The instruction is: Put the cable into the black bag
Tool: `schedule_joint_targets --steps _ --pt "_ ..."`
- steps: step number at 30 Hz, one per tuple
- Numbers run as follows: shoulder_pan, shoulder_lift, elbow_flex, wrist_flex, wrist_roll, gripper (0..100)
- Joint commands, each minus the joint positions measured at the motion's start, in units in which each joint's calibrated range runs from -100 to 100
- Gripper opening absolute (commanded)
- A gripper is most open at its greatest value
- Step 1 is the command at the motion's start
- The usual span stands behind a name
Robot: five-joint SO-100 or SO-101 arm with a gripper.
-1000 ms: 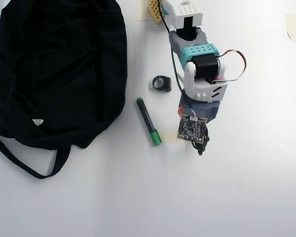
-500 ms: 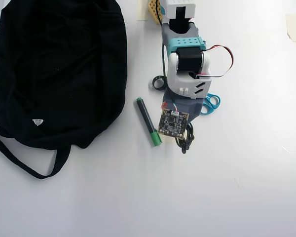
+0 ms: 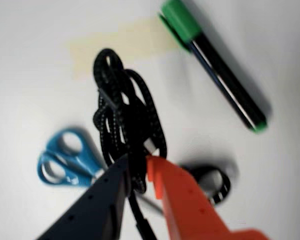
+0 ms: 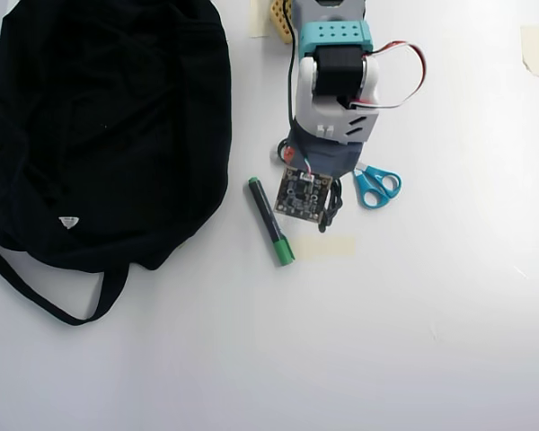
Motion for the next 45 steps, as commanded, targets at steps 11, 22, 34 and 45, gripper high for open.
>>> schedule_joint_targets --steps 11,22,34,45 --pt "8.1 -22.6 21.2 0.6 0.2 2" --pt "19.1 -22.5 20.7 0.6 3.2 2" --pt "37.0 -21.7 16.7 0.2 5.7 2" --pt "56.9 -18.4 8.3 -6.3 5.5 2"
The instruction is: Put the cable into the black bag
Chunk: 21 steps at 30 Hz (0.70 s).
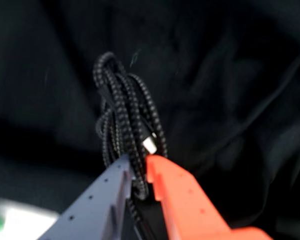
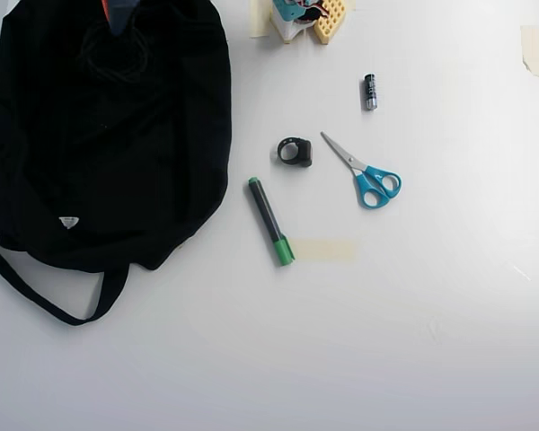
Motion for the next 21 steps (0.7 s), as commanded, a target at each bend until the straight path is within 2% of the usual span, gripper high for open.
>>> schedule_joint_targets --steps 1,4,11,15,17,19,21 --pt "2.4 6.4 -2.3 -4.2 -0.1 2" --pt "3.1 14.3 -2.3 -9.7 -0.3 2" --pt "5.9 20.4 -1.7 -9.6 -0.2 3" --pt "5.6 19.0 -2.3 -8.7 -0.3 15" --pt "5.3 13.7 -2.4 -6.0 -0.3 18" --pt "3.9 0.5 -2.3 -1.6 -1.1 18" --pt "-4.1 -12.0 -1.2 3.2 -1.4 17"
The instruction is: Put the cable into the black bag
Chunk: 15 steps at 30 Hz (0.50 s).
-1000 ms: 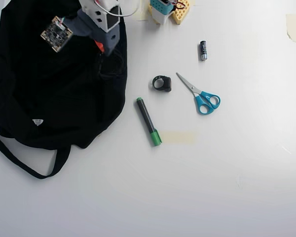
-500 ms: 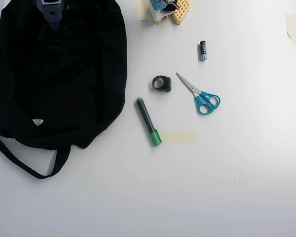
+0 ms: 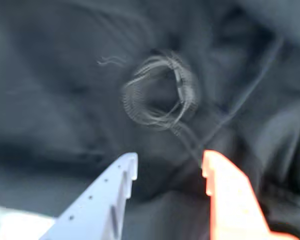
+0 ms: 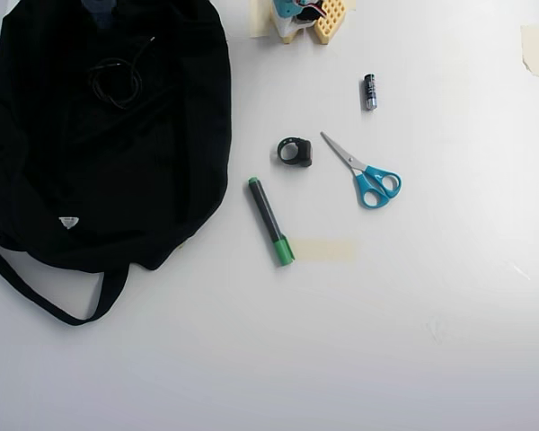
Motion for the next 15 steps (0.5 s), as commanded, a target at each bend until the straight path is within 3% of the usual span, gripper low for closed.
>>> schedule_joint_targets --steps 1,2,4,7,10,15 --pt "-11.0 -15.4 0.4 3.2 -1.2 17" --pt "-17.9 -16.6 2.8 3.1 -1.8 17" --pt "-30.0 -16.8 4.3 2.8 -1.8 2" --pt "-48.0 -16.7 5.4 -1.8 -1.9 2" --pt "-51.3 -24.6 20.7 -12.8 -4.5 2" --pt "-51.8 -34.2 37.5 -16.8 -4.3 2"
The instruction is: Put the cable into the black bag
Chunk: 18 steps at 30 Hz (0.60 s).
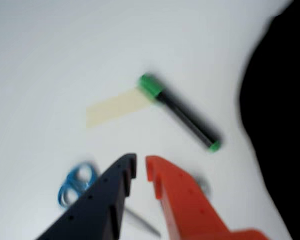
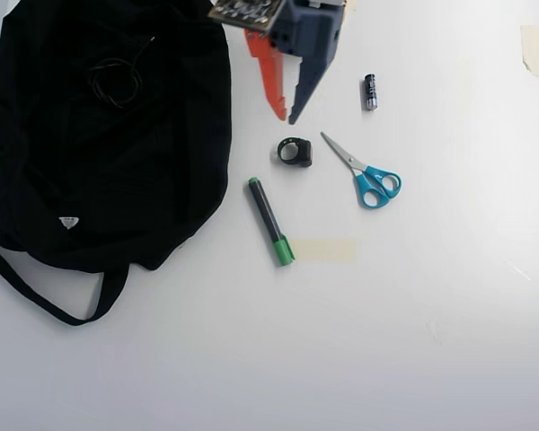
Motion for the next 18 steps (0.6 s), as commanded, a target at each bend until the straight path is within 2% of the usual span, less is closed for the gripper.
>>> schedule_joint_targets --steps 1,9,11,13,18 --pt "-1.3 -9.9 17.1 -5.7 -0.1 2" --pt "-3.0 -26.6 44.6 -20.9 0.0 2" --pt "-4.1 -32.0 51.8 -24.6 1.6 2" --pt "-4.5 -37.2 58.6 -26.7 3.4 2" --pt "-5.1 -50.7 73.0 -27.0 3.8 2"
